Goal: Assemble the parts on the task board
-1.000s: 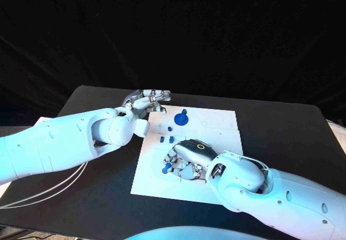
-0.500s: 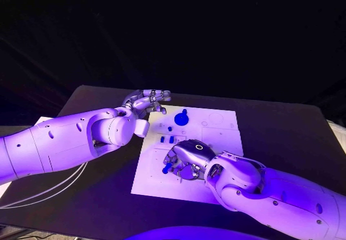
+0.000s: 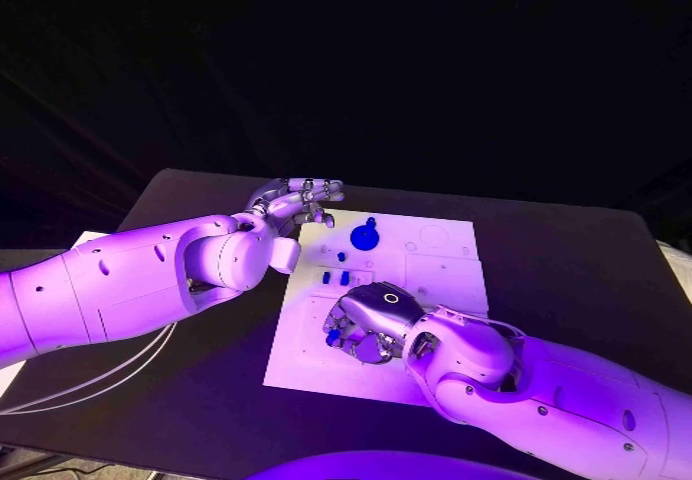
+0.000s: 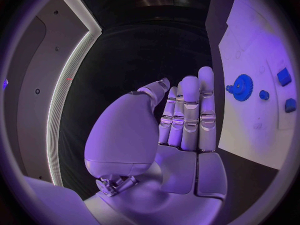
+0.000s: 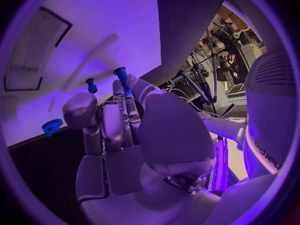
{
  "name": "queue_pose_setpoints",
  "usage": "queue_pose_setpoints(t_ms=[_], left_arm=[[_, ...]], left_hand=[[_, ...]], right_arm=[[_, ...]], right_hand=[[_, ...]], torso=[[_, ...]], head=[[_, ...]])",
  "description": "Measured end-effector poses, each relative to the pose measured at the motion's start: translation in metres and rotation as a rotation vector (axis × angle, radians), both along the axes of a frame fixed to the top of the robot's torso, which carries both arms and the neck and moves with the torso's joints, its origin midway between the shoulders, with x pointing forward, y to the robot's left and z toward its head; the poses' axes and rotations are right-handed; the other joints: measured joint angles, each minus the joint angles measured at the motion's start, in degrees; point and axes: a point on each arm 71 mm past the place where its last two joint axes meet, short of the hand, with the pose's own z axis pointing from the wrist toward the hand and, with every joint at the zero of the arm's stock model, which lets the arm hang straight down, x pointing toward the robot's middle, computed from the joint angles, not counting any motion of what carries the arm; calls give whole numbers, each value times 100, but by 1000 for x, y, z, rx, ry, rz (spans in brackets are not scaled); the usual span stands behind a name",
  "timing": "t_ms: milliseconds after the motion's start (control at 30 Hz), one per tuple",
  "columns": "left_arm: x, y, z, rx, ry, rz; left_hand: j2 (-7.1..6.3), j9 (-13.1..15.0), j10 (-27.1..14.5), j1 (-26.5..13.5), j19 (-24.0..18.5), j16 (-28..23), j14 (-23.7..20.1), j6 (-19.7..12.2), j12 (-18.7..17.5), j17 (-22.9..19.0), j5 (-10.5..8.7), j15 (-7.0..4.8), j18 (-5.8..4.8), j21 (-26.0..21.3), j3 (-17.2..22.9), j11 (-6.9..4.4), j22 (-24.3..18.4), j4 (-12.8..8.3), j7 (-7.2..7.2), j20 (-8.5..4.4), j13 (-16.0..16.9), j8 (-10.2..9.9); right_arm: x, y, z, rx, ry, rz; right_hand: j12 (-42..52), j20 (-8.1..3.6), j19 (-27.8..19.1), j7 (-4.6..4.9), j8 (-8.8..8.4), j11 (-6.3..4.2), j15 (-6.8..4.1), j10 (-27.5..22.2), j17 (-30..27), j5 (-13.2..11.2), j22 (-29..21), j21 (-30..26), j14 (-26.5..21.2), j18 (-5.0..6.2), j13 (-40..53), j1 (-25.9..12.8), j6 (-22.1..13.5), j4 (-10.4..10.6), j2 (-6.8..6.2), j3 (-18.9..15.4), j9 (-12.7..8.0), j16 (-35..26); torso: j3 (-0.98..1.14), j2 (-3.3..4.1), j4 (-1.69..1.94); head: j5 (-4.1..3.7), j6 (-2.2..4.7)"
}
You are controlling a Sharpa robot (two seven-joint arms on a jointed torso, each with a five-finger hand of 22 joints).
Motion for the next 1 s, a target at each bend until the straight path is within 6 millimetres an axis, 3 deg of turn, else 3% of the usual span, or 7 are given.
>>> queue_pose_setpoints(t_ms=[133, 200, 267, 500, 767, 867, 1000], left_arm=[[0, 0, 0, 0, 0, 0], [0, 0, 0, 0, 0, 0], [0, 0, 0, 0, 1, 0], [0, 2, 0, 1, 3, 0], [-1, 4, 0, 2, 5, 2], [-1, 6, 0, 4, 6, 4], [-2, 7, 0, 4, 7, 1]], left_hand=[[0, 0, 0, 0, 0, 0, 0, 0, 0, 0, 0, 0, 0, 0, 0, 0, 0, 0, 0, 0, 0, 0], [0, 0, 0, 0, 0, 0, 0, 0, 0, 0, 0, 0, 0, 0, 0, 0, 0, 0, 0, 0, 0, 0], [0, 0, 0, 0, 0, 0, 0, 0, 0, 0, 0, 0, 0, 0, 0, 0, 0, 0, 0, 0, 0, 0], [24, 0, 0, 24, 0, 0, -19, -20, 0, -7, 0, 19, 0, 0, 0, 0, -7, 0, -19, 0, 0, 0], [24, 0, 0, 24, 0, 0, -19, -20, 0, -7, 0, 19, 0, 0, 0, 0, -7, 0, -20, 0, 0, 0], [24, 0, -4, 24, 0, 0, -19, -20, 7, -7, 0, 19, 0, -22, -2, -4, -7, -2, -20, 0, 0, 0], [24, 0, -21, 24, 0, 0, -19, -20, 23, -6, 0, 19, 0, -22, -16, -21, -7, -16, -20, 0, 0, 0]], right_arm=[[0, 0, -1, -6, -4, 1], [-1, -2, -5, -12, 0, -3], [-1, -4, -6, -12, -1, -10], [-1, -15, 1, 40, -32, -39], [0, -62, 32, 146, -42, -121], [5, -94, 42, 155, -1, -192], [13, -136, 47, 139, 66, -313]], right_hand=[[-225, 67, -241, 166, -152, 120, 79, -328, -422, 10, -624, -416, -11, 4, -7, -182, -300, 83, -182, -31, -35, -327], [-396, 143, -581, 289, -201, 257, 210, -758, -1003, -1, -1355, -923, -178, 183, -44, -365, -750, 167, -364, -175, -158, -809], [-414, 217, -877, 364, -201, 356, 277, -1170, -1441, -1, -1984, -1391, -388, 223, -44, -444, -1157, 206, -443, -414, -204, -1183], [-117, 300, -932, 423, -201, 407, 315, -1620, -1751, 8, -2312, -1688, -521, 310, 10, -122, -1432, 469, -398, -1196, -181, -1331], [409, 212, -413, 282, -120, 251, 178, -940, -1157, 287, -1503, -1123, -120, 310, 73, 41, -1037, 530, -277, -1303, -120, -762], [804, 116, -60, 166, -44, 137, 67, -155, -519, 312, -624, -518, 5, 91, 246, 22, -800, 604, -213, -1278, -90, -261], [1371, -76, 199, 19, 3, -116, -110, 734, 6, 481, 109, 4, 3, -5, 663, -252, -635, 790, -262, -1463, -80, 163]], torso=[[-2, -2, -2], [-2, -3, -2], [-2, -4, -2], [2, -3, 4], [-2, -7, 1], [-5, -16, -20], [-12, -38, -65]], head=[[-3, -1], [-8, 2], [-16, 8], [-38, 31], [-102, 65], [-174, 85], [-300, 101]])
